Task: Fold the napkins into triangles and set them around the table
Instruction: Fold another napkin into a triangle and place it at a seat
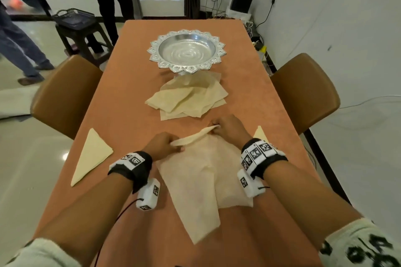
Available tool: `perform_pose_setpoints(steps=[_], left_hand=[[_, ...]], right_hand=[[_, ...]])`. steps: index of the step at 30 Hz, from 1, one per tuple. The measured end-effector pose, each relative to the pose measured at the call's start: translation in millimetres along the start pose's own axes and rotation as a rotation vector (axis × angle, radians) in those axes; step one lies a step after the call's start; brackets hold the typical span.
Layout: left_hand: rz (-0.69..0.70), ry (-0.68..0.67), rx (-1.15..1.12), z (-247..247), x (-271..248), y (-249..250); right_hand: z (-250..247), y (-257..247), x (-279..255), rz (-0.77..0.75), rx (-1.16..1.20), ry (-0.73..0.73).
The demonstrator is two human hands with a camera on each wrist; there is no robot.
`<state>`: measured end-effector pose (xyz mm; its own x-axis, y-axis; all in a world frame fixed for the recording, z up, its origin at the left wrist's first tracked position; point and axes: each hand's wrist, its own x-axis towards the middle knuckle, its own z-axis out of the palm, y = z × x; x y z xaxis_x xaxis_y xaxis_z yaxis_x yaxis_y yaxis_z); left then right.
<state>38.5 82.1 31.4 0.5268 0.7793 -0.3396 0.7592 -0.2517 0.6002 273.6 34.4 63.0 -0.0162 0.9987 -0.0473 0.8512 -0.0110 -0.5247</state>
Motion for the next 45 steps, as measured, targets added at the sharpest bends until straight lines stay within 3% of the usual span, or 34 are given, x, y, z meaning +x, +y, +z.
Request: perform_pose_setpoints(steps=[2,4,6,8,11,13,15,20,26,29,31,34,36,38,40,43,45], left_hand=[[0.008,0.124,0.120,-24,10,-2],[0.048,0.333,0.292,-51,17,3],[0.152,0.602,0.410,-77,11,17],[0.344,0.869,0.480,-94,-6,26],[0.509,1.064,0.539,-83,-53,25],[0.543,1.018,0.585,-50,-85,9],[0.562,0.852,0.676,-8,-108,-15],[0.381,0.415,0.694,64,-146,-48],[0.420,0.013,0.545,115,-195,-26],[0.398,-0.007,0.456,132,-217,-18],[0.364,-0.078,0.462,130,-225,-6],[0.225,-0.305,0.307,115,-230,5],[0.195,-0.212,0.190,103,-224,12],[0.187,0.012,0.183,100,-210,13],[0.105,0.028,0.315,107,-190,10],[-0.116,-0.140,0.490,130,-167,3],[-0.174,-0.087,0.454,141,-158,-4]], right_hand=[[-13,-3,18,-0.038,-0.131,0.008],[-26,-14,30,-0.074,-0.254,0.111],[-36,-27,34,-0.222,-0.307,0.416],[-44,-40,21,-0.398,-0.379,0.740],[-34,-43,-26,-0.526,-0.409,0.908],[-8,-34,-67,-0.595,-0.467,0.832],[23,-17,-101,-0.641,-0.505,0.648],[73,13,-157,-0.523,-0.485,0.304],[82,8,-209,-0.297,-0.380,-0.068],[79,9,-229,-0.288,-0.300,-0.320],[69,5,-238,-0.256,-0.244,-0.471],[51,1,-244,-0.155,-0.036,-0.602],[43,0,-243,-0.048,0.147,-0.563],[46,3,-234,0.019,0.241,-0.296],[58,7,-224,0.062,0.113,-0.082],[85,10,-213,0.135,-0.228,-0.142],[99,9,-209,0.208,-0.263,-0.196]])
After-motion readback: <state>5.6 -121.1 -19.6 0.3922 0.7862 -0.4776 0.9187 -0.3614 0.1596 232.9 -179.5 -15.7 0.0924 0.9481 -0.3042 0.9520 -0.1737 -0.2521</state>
